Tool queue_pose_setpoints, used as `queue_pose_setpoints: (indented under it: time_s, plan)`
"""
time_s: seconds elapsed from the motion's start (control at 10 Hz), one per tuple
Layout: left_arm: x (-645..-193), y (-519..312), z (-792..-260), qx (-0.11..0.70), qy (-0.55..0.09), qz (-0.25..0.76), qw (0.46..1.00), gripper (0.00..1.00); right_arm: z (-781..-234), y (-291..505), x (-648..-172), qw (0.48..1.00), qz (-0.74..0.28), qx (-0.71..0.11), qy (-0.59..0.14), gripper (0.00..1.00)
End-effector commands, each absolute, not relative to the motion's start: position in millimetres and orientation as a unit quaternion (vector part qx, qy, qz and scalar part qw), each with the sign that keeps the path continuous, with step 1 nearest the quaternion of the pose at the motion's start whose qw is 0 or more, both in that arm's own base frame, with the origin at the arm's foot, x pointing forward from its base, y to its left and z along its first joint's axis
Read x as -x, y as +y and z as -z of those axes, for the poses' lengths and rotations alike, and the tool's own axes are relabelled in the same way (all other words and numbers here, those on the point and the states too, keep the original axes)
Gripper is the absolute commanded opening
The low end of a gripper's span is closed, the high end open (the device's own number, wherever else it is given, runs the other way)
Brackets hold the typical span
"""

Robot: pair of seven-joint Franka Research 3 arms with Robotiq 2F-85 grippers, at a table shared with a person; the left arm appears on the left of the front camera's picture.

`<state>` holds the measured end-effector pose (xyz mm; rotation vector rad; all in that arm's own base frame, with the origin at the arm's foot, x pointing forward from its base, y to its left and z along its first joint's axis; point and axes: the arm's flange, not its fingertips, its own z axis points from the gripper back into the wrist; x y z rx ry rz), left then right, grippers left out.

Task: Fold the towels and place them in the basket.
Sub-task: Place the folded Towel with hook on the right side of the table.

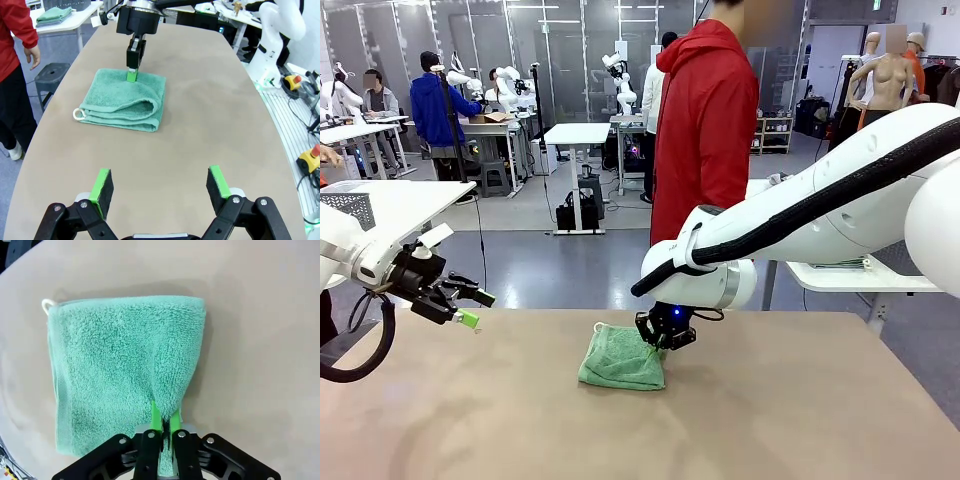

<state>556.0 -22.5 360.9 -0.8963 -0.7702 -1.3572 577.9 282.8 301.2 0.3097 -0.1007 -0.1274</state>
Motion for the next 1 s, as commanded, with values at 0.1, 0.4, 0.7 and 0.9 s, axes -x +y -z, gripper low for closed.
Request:
queue_pose_setpoints:
  time_s: [0.1,0.4,0.7,0.9]
  plan:
    - [-555.5,-22.6,-364.0,0.387,-0.333,0.592,0.624,0.94,-312.3,230.2,-598.1,0.993,0.056,-0.07,-0.076,0.07]
    - [-555.5,-22.6,-364.0,0.387,-0.333,0.592,0.624,0.94,-313.2,150.1,-619.2,0.995,0.056,-0.049,-0.067,0.07]
    - [-555.5,-22.6,-364.0,0.387,-0.333,0.592,0.624,0.94,-320.6,56.6,-628.1,0.999,0.006,-0.033,-0.033,0.07]
    - [-555.5,-22.6,-364.0,0.387,-0.333,0.592,0.624,0.94,-329.3,-5.5,-622.1,0.999,0.021,-0.01,-0.038,0.07]
